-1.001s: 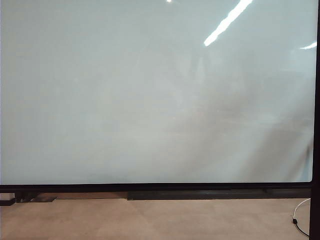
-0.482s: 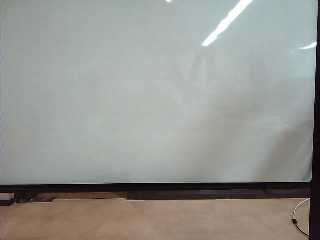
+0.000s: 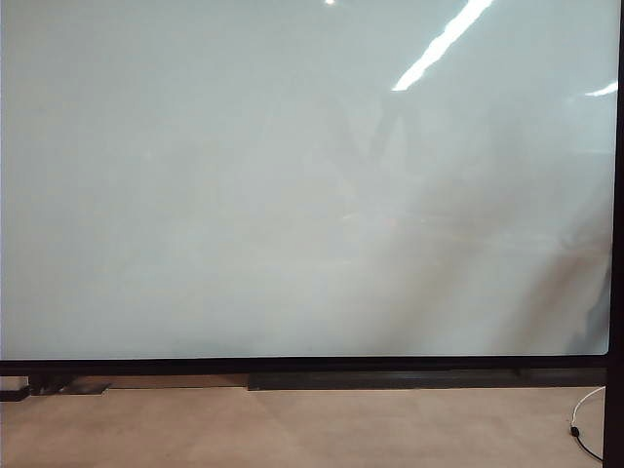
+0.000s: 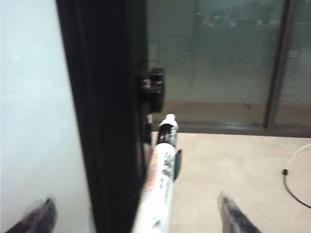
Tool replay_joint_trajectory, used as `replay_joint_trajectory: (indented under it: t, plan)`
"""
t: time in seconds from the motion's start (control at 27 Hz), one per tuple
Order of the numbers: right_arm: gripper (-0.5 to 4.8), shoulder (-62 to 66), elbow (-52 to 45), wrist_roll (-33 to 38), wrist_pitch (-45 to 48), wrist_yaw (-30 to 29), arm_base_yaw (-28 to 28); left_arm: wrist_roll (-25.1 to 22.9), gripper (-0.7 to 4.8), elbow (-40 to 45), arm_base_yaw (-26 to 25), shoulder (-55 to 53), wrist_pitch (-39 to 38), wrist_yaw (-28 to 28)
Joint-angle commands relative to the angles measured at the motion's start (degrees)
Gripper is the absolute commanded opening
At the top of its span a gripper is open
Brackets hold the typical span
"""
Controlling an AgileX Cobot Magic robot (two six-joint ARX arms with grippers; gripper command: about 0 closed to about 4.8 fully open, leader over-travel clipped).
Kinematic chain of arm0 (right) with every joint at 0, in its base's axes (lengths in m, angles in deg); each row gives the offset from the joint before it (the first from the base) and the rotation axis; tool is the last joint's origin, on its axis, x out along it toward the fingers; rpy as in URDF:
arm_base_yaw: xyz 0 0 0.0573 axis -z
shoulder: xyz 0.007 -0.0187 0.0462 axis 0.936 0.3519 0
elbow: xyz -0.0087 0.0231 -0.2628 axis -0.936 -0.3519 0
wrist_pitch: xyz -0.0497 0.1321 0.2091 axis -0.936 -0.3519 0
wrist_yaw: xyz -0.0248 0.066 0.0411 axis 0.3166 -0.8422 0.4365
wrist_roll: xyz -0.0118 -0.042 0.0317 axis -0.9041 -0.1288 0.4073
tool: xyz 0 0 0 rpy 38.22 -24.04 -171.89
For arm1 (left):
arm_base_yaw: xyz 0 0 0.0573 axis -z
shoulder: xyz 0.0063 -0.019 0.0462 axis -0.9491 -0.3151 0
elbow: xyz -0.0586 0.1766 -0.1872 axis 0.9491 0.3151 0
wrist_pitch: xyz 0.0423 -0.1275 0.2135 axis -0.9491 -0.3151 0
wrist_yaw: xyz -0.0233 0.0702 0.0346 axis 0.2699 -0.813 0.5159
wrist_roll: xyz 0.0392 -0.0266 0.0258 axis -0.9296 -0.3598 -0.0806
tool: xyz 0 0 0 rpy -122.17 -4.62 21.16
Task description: Pick up the pen on the shelf to the right of the whiteboard and draw a triangle.
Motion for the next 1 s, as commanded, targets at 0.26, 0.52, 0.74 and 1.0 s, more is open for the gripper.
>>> replay_joint_trajectory:
  t: [0.26, 0.52, 0.74, 1.0]
  plan:
    - [4.18, 1.5, 2.5, 3.1, 1.0, 3.1, -0.7, 0.0, -0.05, -0.2, 0.0, 0.0, 0.3, 0.2]
    - [4.18, 1.8, 2.4, 3.5, 1.1, 3.0, -0.8, 0.0, -0.05, -0.2, 0.0, 0.0, 0.3, 0.2]
    - [3.55, 1.8, 2.1, 4.5, 1.1, 2.4, -0.9, 0.0, -0.05, -0.2, 0.0, 0.0, 0.3, 0.2]
    - [3.55, 1.8, 2.1, 3.7, 1.0, 0.9, -0.7, 0.0, -0.05, -0.2, 0.0, 0.0, 0.3, 0.2]
